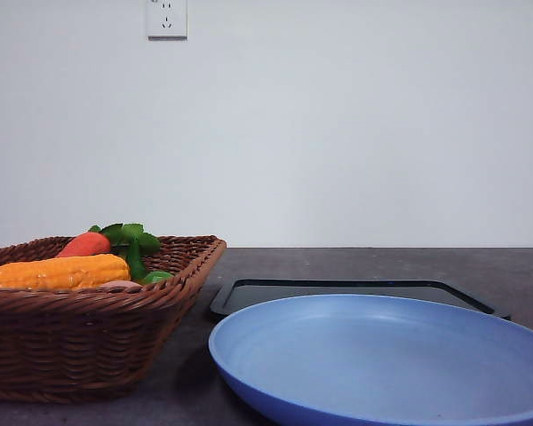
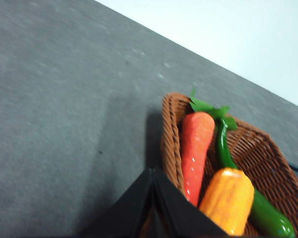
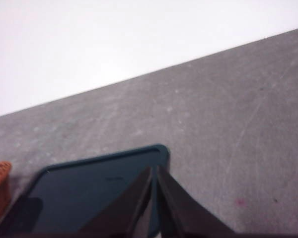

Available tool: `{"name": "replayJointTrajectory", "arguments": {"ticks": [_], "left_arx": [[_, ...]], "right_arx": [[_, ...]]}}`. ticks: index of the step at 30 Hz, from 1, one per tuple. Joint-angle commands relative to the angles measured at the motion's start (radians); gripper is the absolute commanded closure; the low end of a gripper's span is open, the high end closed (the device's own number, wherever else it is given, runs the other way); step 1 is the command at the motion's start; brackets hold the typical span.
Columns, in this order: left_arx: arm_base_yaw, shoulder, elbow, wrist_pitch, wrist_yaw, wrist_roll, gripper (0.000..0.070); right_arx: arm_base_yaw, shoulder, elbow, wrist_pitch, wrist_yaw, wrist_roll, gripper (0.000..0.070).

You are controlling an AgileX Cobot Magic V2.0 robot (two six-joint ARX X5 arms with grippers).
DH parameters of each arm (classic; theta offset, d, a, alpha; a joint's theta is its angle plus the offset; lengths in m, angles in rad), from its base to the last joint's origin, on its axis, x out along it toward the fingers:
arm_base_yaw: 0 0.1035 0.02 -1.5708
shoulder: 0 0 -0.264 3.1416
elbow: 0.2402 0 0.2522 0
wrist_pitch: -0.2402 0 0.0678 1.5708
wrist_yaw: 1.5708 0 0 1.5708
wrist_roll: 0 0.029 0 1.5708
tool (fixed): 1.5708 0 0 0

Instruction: Transfer egg from basket to plate and serve

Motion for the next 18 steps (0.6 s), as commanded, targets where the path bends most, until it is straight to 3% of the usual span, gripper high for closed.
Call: {"name": "replayJointTrajectory", "arguments": {"ticks": [1, 10, 18], "left_arx": [[0.0, 0.011, 0.023, -0.006, 0.02, -0.013, 0.07], [0.0, 0.208, 0.186, -0.01, 0.158, -0.005, 0.07], [-0.001, 0.486, 0.337, -0.016, 0.37, 0.115, 0.07]], "right_arx": [[0.0, 0.004, 0.043, -0.034, -0.002, 0.014, 0.07], [0.0, 0.147, 0.276, -0.232, -0.01, 0.001, 0.07], [0.0, 0.385, 0.469, -0.358, -0.124, -0.119, 0.07]]}}
